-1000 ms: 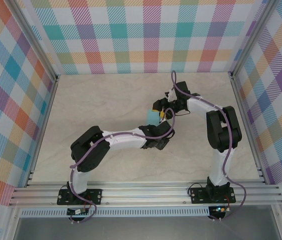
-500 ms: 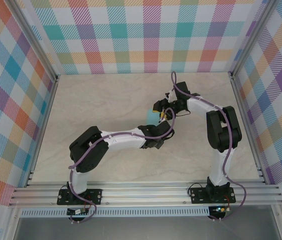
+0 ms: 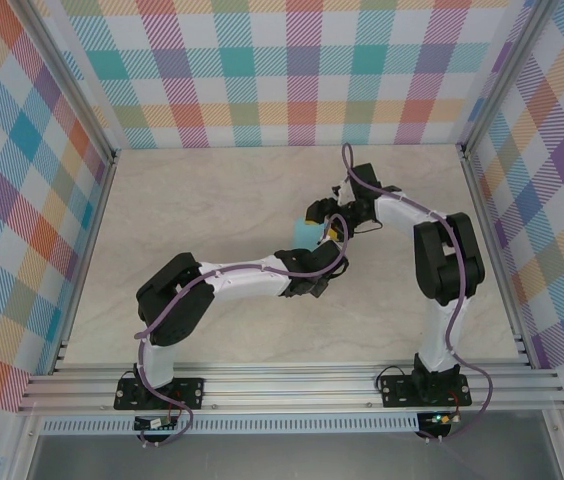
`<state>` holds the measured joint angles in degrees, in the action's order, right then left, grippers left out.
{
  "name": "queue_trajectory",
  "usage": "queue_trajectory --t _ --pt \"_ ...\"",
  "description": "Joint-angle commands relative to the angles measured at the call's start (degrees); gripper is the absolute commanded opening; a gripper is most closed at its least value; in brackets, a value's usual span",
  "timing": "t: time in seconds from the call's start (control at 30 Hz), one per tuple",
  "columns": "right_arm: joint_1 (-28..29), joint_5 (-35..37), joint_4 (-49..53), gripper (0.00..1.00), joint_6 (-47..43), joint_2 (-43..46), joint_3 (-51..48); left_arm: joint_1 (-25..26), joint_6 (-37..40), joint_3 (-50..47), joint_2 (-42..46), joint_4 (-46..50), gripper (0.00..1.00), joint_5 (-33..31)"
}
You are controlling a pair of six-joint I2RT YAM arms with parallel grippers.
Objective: Fold a paper plane with a square sheet of paper (fold left side to right side)
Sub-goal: Fold the triangle a second time at the center of the table.
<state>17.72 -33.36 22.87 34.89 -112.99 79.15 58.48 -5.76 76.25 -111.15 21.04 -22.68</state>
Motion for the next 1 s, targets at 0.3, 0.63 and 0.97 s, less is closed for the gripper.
queue_trajectory --t 0.3,0.63,0.97 --pt "-5.6 1.3 -0.5 0.79 -2.6 16.9 -9.8 -7.0 -3.7 -3.7 6.3 -2.3 0.11 17.1" --pt "-3.7 -0.3 -11.1 0.30 -0.1 23.0 -27.8 -15.4 -4.8 -6.1 6.3 -7.2 0.10 32.9" --pt "3.3 4.6 -16.1 0.13 3.4 14.4 -29.3 -18.8 -3.4 -5.4 4.3 -7.0 0.10 34.5"
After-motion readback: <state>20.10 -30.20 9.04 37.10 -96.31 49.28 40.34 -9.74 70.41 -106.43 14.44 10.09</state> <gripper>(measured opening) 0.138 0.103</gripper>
